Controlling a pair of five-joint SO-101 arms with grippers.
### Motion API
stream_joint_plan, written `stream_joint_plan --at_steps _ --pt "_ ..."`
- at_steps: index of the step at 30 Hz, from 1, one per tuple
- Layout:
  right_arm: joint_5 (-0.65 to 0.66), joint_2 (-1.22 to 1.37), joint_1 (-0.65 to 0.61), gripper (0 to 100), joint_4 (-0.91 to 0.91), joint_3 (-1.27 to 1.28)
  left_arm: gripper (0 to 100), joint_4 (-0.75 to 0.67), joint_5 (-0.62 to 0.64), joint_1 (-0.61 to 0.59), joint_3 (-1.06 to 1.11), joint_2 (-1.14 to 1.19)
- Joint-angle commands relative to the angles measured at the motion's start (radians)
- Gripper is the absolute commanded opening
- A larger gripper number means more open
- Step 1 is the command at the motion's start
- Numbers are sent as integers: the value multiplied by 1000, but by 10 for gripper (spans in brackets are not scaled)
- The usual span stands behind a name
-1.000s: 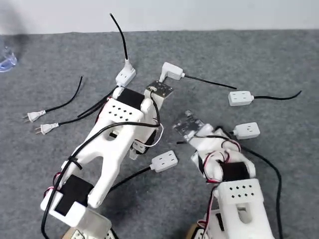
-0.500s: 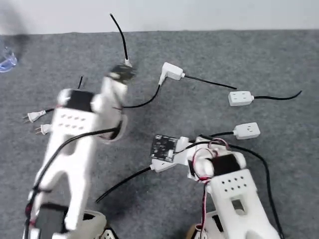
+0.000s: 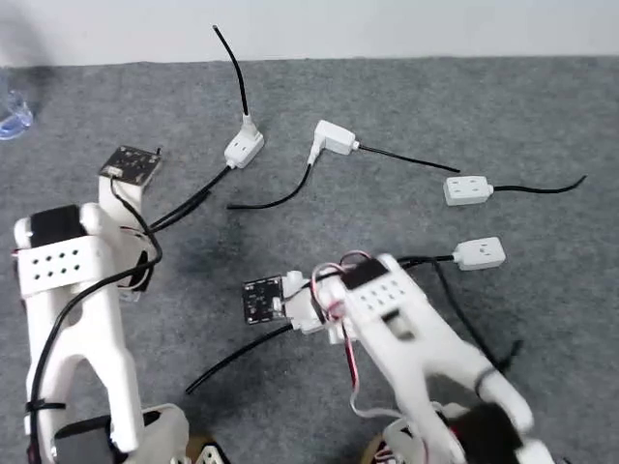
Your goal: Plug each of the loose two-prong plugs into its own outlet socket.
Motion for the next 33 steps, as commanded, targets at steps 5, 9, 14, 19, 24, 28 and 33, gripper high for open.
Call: stream_joint_plan --at_steps 5,9,14,19,24,28,33 --pt "147 151 -61 244 42 -178 9 -75 -61 -137 -2 -32" --pt "187 156 -79 247 71 -207 9 -126 -69 -201 13 -31" --pt "207 206 -81 251 64 -210 9 -253 -78 -213 147 -31" --pt "201 331 -74 311 62 -245 9 -333 -126 -232 249 -31" --pt "173 401 -79 148 71 -318 9 -338 -157 -270 252 -31" --pt "60 390 -82 66 64 -385 9 -338 -158 -275 257 -31" --pt "-38 394 -104 3 62 -450 9 -330 -158 -272 259 -31"
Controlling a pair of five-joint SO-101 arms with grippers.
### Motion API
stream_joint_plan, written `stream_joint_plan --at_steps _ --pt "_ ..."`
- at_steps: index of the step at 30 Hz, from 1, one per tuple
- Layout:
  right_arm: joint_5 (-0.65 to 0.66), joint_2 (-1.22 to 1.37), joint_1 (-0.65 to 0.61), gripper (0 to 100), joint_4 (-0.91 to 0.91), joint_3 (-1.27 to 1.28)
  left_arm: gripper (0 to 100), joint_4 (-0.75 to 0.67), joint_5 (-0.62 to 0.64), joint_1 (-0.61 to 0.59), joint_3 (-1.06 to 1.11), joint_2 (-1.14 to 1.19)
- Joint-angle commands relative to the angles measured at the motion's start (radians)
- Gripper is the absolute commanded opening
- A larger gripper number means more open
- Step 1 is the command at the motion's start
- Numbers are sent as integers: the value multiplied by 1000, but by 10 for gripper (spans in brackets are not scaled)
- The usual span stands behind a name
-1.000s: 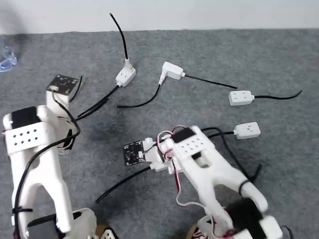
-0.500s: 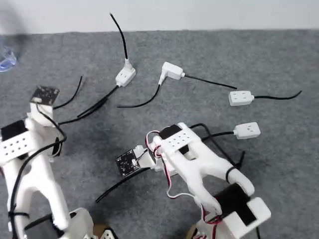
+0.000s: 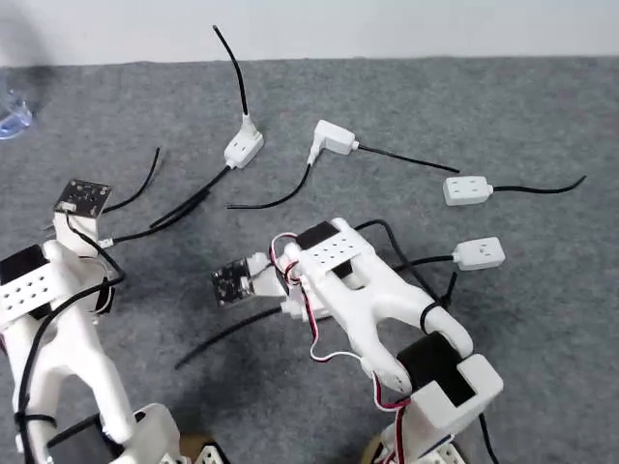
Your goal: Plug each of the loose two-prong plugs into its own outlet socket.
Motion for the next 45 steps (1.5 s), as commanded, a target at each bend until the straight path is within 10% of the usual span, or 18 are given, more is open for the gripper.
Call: stream_joint_plan --at_steps 1,16,29,35,45 --pt "-98 -4 -35 16 -4 -66 9 -11 -11 -3 -5 -31" --pt "-1040 33 -10 8 -120 -184 9 -8 -8 15 -4 -31" --pt "-990 237 -4 13 58 -339 9 20 -8 68 -5 -31" --pt "-979 236 -2 274 122 -400 9 17 -9 130 -10 -31" --pt "-898 -16 2 266 283 -454 9 15 -12 334 -15 -40"
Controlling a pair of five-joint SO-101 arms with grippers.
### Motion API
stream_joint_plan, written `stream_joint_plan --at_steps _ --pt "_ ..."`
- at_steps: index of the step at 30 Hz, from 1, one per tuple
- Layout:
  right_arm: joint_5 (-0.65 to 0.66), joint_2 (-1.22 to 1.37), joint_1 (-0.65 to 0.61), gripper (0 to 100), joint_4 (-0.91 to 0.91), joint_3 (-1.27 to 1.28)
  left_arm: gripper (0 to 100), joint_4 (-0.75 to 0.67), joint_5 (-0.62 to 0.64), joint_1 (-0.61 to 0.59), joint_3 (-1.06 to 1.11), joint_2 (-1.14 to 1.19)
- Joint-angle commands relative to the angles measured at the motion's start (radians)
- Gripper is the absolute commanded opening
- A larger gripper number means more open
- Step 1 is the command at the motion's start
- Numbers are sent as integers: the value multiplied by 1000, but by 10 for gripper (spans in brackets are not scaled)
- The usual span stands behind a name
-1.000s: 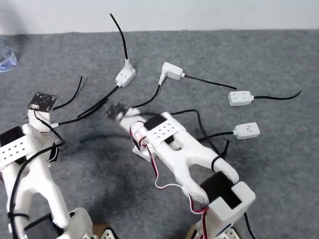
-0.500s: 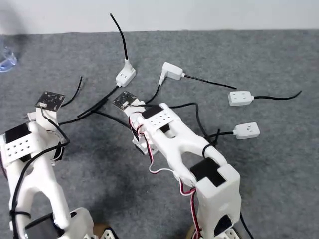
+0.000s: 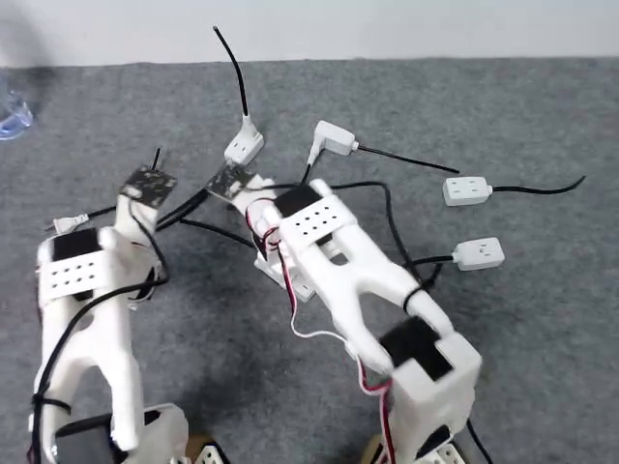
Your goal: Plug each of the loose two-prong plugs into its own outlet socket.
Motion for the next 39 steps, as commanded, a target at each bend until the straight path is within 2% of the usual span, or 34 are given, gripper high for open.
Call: stream_joint_plan --at_steps 1,11,14,17,19,22,27,30,35,39 --pt "11 -151 25 266 82 -55 9 51 -12 98 -27 -40" --pt "14 -673 114 263 361 -51 9 262 -11 342 -263 -5" --pt "72 -842 166 263 483 -51 9 333 -5 427 -303 91" --pt "98 -1027 320 257 490 14 9 345 54 445 -401 212" --pt "181 -1145 426 232 487 106 9 351 80 446 -492 296" --pt "290 -1333 552 200 430 319 9 384 94 466 -613 420" --pt "307 -1632 708 199 127 836 9 420 166 545 -799 582" --pt "267 -1804 728 199 24 1100 9 445 192 609 -905 660" --pt "215 -2071 748 197 25 1330 9 451 236 672 -1026 773" --pt "241 -2031 777 197 -82 1464 9 454 267 709 -1096 870"
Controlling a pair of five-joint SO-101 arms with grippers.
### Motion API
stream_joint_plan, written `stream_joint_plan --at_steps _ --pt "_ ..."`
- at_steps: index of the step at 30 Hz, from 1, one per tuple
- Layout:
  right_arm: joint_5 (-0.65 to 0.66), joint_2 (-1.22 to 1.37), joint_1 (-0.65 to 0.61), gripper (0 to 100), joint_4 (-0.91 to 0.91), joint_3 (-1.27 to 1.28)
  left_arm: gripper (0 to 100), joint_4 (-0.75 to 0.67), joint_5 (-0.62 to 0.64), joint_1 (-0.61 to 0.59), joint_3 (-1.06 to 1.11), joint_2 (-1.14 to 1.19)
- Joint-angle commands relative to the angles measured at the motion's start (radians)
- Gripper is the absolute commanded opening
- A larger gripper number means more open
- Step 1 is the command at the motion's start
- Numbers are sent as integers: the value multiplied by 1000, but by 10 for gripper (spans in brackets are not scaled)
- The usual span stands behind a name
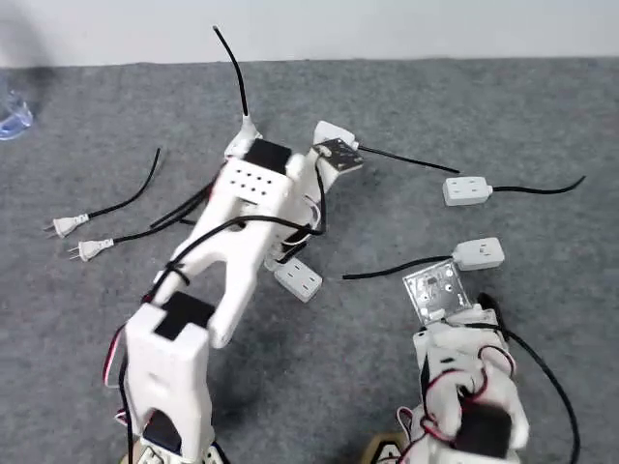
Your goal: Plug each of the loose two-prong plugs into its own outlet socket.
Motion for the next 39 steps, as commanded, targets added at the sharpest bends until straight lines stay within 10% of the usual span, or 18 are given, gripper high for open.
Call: stream_joint_plan --at_steps 1,19,39 --pt "-3 12 19 197 -137 112 9 25 54 44 -116 69" --pt "-68 -19 45 197 -298 275 9 40 236 245 -94 -51" --pt "-66 -19 47 197 -298 276 9 34 304 195 -61 -38"
